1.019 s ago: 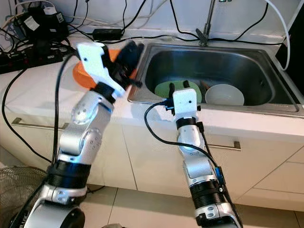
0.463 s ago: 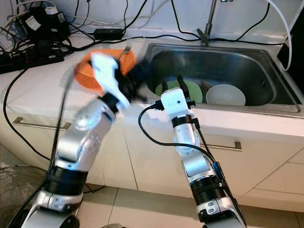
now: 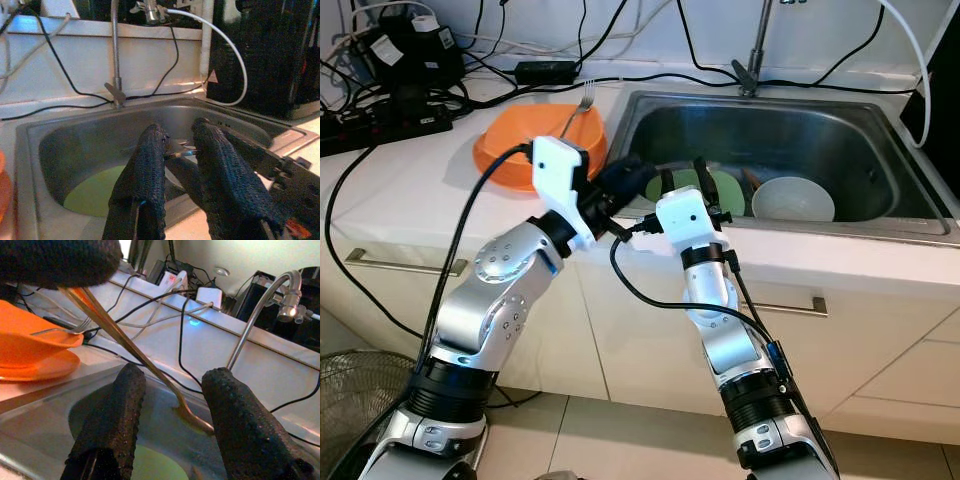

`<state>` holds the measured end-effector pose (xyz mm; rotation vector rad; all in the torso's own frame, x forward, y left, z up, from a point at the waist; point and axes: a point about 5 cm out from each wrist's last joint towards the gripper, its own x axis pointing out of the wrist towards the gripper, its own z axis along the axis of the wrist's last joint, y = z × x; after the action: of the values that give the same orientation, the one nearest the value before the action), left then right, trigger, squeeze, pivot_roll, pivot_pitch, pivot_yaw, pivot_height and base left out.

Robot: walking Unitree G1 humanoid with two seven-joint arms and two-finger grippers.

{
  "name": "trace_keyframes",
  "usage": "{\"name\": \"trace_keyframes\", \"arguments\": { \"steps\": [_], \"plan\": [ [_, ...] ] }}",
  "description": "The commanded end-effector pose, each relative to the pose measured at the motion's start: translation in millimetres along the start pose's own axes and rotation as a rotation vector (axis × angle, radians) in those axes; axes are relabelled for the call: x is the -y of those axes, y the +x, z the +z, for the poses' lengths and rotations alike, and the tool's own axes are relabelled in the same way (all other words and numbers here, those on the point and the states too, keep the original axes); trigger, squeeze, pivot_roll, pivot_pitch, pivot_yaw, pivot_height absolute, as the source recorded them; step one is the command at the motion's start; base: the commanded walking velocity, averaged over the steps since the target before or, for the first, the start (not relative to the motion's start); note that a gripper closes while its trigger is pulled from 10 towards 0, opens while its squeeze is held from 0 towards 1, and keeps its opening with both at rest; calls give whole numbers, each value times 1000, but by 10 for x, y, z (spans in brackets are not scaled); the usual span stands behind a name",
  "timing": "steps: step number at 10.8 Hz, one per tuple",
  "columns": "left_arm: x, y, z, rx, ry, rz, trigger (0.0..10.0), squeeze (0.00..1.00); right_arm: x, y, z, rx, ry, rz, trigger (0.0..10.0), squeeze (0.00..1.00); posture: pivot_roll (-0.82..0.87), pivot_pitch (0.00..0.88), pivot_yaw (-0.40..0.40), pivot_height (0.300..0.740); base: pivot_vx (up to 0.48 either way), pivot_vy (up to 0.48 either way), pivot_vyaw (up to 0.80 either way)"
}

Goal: Kitchen organization

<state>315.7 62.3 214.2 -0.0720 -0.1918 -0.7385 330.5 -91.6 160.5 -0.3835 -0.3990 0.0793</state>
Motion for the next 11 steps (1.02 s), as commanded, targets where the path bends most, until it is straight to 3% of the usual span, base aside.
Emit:
{"name": "trace_keyframes", "arguments": {
  "steps": [1,8,9,11],
  "plan": [
    [45,-10,12,-10,25,-31,10000,0,-2,46,46,22,-3,-9,10000,0,137,0,49,740,0,0,0],
    [108,-24,11,-34,30,-89,10000,0,-79,27,16,12,8,15,10000,0,148,0,48,740,0,0,0],
    [104,-28,16,-36,32,-91,10000,0,-79,30,17,12,8,16,4196,0,149,0,48,740,0,0,0],
    [98,-32,25,-35,34,-89,10000,0,-82,30,11,12,4,20,2471,0,149,0,48,740,0,0,0]
  ]
}}
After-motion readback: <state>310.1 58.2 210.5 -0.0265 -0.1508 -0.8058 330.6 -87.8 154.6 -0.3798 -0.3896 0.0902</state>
